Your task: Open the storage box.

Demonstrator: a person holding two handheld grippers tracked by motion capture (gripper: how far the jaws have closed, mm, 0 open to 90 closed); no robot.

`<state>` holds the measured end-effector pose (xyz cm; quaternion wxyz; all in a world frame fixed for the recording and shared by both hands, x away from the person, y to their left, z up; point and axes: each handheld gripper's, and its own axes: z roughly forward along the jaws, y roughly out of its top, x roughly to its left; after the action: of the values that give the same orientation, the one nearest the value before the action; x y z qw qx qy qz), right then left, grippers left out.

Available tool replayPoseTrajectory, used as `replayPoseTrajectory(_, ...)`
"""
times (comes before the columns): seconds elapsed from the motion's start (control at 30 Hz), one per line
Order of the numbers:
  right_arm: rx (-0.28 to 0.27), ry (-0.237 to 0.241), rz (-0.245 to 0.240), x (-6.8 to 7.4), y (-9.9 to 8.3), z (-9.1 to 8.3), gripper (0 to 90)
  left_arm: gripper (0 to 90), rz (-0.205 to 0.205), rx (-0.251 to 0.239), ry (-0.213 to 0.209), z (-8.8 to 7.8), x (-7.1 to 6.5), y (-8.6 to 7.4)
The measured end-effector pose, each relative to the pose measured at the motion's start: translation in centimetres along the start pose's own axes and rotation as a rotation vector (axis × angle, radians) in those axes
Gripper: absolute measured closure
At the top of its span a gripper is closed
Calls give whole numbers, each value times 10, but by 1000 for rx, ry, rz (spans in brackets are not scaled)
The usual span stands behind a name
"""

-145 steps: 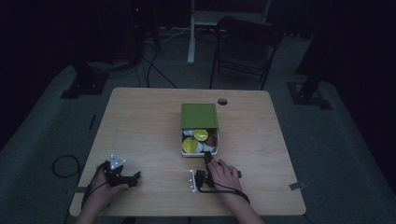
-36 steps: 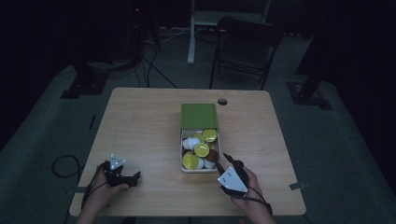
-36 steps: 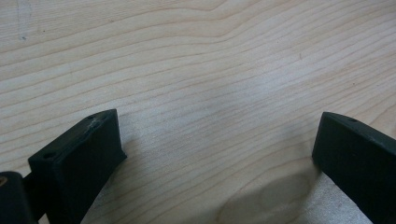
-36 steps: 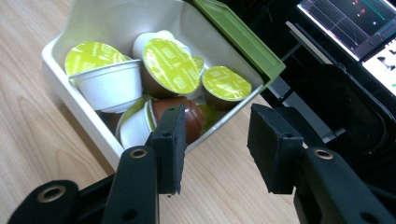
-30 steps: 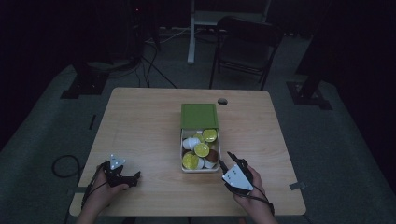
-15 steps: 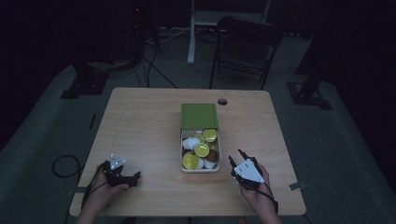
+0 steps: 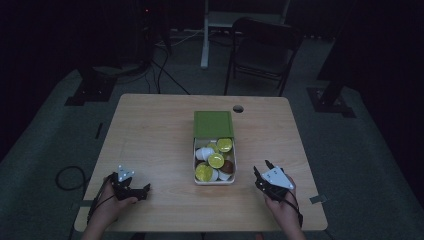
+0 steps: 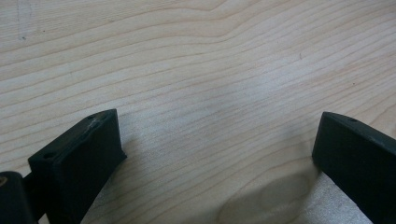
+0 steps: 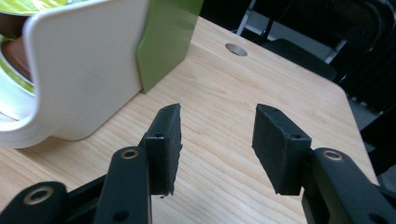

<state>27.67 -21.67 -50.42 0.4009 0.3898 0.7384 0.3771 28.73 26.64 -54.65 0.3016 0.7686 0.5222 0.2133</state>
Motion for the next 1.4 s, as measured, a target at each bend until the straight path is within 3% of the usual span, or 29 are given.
replayPoseTrajectory(0.07,10,15,29,-7,-3,1,488,18,0,0,0,0,0,0)
replayPoseTrajectory(0.2,29,58,26,-14,-8,4,447,17,0,0,0,0,0,0)
replayPoseTrajectory(0.47,90,208,85,-29,-21,11,312,17,0,0,0,0,0,0)
replayPoseTrajectory(0.63,128,255,99,-34,-30,15,208,18,1,1,0,0,0,0)
replayPoseTrajectory(0.77,139,291,119,-40,-35,17,182,18,0,1,0,0,0,0)
replayPoseTrajectory(0.93,185,299,108,-49,-41,19,174,18,0,1,0,0,0,0)
replayPoseTrajectory(1.03,201,295,127,-53,-47,20,170,17,0,1,0,0,0,0)
replayPoseTrajectory(1.17,227,286,123,-54,-52,22,162,17,0,1,-1,0,0,0)
replayPoseTrajectory(1.4,274,313,110,-52,-58,27,143,17,0,1,0,0,0,0)
